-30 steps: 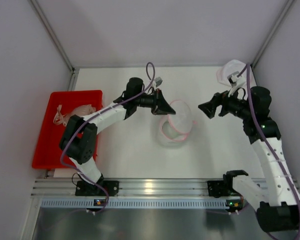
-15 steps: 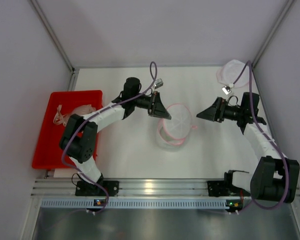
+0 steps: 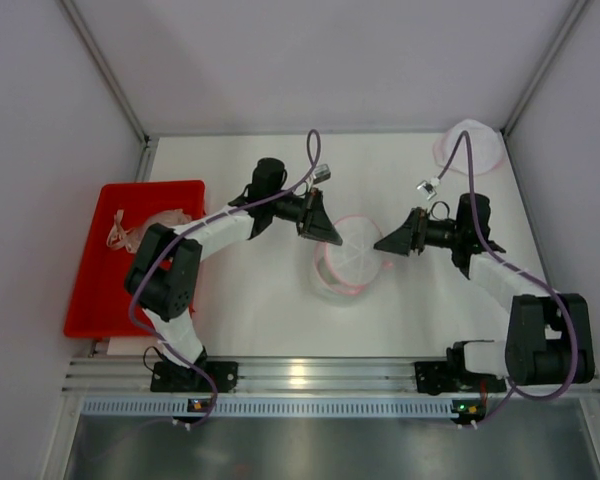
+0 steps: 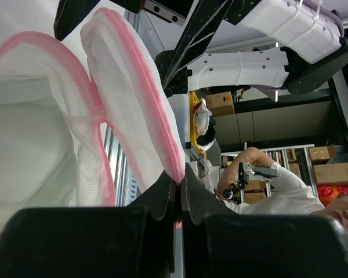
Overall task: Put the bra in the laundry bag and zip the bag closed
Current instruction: Close the laundry bag at the center of the board.
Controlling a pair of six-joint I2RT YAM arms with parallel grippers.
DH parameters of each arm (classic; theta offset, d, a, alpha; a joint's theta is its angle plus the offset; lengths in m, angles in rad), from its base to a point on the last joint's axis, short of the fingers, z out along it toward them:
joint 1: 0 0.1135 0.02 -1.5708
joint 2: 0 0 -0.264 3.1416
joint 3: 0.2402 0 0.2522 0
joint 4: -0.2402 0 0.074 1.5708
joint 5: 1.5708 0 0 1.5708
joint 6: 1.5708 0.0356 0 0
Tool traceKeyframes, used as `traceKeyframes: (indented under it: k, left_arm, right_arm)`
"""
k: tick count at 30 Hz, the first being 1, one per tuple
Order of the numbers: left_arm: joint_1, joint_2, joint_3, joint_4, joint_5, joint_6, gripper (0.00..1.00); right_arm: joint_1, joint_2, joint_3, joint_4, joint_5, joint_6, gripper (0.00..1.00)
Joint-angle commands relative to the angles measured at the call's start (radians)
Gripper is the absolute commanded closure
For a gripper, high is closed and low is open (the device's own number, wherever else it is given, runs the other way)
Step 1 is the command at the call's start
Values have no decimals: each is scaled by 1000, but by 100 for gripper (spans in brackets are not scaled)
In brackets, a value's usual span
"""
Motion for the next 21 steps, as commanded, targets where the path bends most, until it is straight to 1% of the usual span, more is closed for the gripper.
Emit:
traceKeyframes:
  k: [1, 3, 6, 7, 9, 10, 12, 15, 16, 18, 19, 20, 21]
  left_arm:
    - [-3, 10, 8, 67, 44, 28, 100]
    - [-5, 13, 10, 65, 46, 28, 100]
    - [-3, 22, 19, 67, 54, 28, 100]
    - [-3, 25, 22, 67, 51, 28, 100]
    - [1, 34, 28, 68, 43, 35, 100]
    - [10, 39, 36, 67, 37, 38, 100]
    - [26, 53, 49, 67, 20, 55, 100]
    - [63, 83, 94, 67, 8, 69, 100]
    - [75, 95, 120, 68, 11, 69, 100]
    - [83, 118, 140, 68, 5, 75, 100]
    - [87, 126, 158, 68, 8, 80, 100]
    - [86, 141, 168, 68, 9, 84, 100]
    - [87, 149, 175, 68, 6, 84, 98]
  right_arm:
    - [44, 31, 6, 151, -9, -25, 12]
    - [56, 45, 4, 170, -8, -25, 13]
    - [68, 71, -7, 197, -15, -19, 21]
    - [73, 72, -10, 206, -20, -14, 30]
    - [80, 71, -23, 210, -24, -14, 38]
    - [80, 65, -25, 210, -34, -12, 44]
    - [80, 49, -34, 181, -44, -26, 46]
    - [85, 29, -37, 121, -54, -51, 54]
    - [87, 22, -37, 115, -57, -57, 58]
    - [94, 17, -37, 102, -66, -57, 62]
    - [99, 18, -39, 101, -72, -55, 69]
    - [103, 19, -37, 98, -75, -55, 73]
    - [111, 20, -37, 96, -81, -51, 78]
